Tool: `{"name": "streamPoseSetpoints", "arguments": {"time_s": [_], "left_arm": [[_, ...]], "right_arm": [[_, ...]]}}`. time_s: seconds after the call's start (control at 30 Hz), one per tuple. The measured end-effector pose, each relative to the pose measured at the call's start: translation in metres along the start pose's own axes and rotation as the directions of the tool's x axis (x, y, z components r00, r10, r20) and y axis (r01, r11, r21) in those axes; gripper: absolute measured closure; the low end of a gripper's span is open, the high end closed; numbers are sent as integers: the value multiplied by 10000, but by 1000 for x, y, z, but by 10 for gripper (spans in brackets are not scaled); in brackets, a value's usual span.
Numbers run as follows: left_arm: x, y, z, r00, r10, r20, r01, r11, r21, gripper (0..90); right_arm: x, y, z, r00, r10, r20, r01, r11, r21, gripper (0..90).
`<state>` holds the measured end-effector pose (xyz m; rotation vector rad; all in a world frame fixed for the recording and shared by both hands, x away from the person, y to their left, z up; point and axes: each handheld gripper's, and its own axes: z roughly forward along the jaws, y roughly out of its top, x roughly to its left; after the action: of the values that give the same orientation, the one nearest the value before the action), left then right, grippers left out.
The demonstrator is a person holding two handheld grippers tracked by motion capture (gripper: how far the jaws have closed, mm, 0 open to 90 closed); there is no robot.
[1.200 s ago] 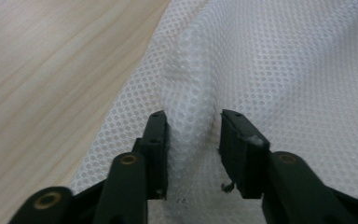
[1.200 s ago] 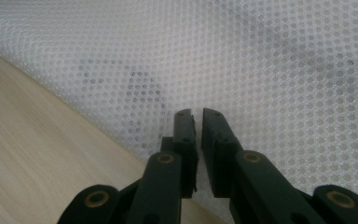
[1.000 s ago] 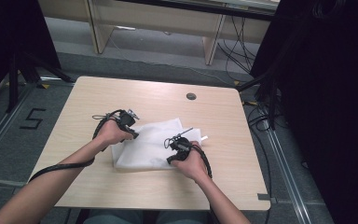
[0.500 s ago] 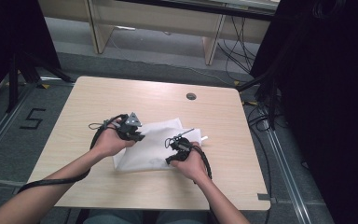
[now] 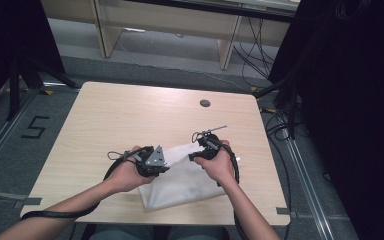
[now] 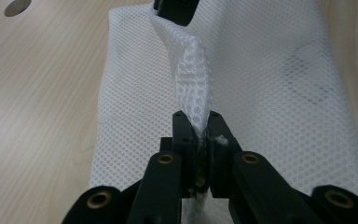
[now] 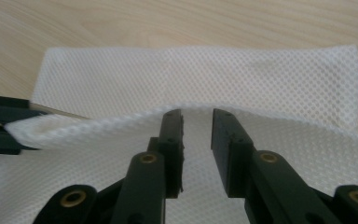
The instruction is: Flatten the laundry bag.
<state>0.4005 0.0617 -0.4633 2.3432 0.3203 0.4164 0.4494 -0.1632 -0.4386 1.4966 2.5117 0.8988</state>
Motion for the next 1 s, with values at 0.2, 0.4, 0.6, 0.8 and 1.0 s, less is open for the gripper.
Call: {"name": "streamPoseSetpoints", "arguments": {"time_s": [0.2,0.4,0.6,0.8,1.0], "left_arm": [[-7,-1,5,9982,589,55,-590,9981,153,844],[-14,0,6,9949,1004,-17,-1003,9944,343,843],[-27,1,13,9834,1812,41,-1811,9818,567,840],[-40,0,22,9731,2236,552,-2277,9700,854,834],[-45,0,27,9685,2323,901,-2403,9664,912,831]], "right_arm": [[12,4,-4,9990,-8,-454,-4,9996,-277,665],[14,6,-4,9982,595,19,-595,9982,39,606],[11,1,-6,9766,2025,724,-2086,9738,905,542],[5,-12,3,9809,1592,1119,-1765,9699,1678,504],[2,-24,17,9796,1591,1228,-1833,9579,2212,486]]}}
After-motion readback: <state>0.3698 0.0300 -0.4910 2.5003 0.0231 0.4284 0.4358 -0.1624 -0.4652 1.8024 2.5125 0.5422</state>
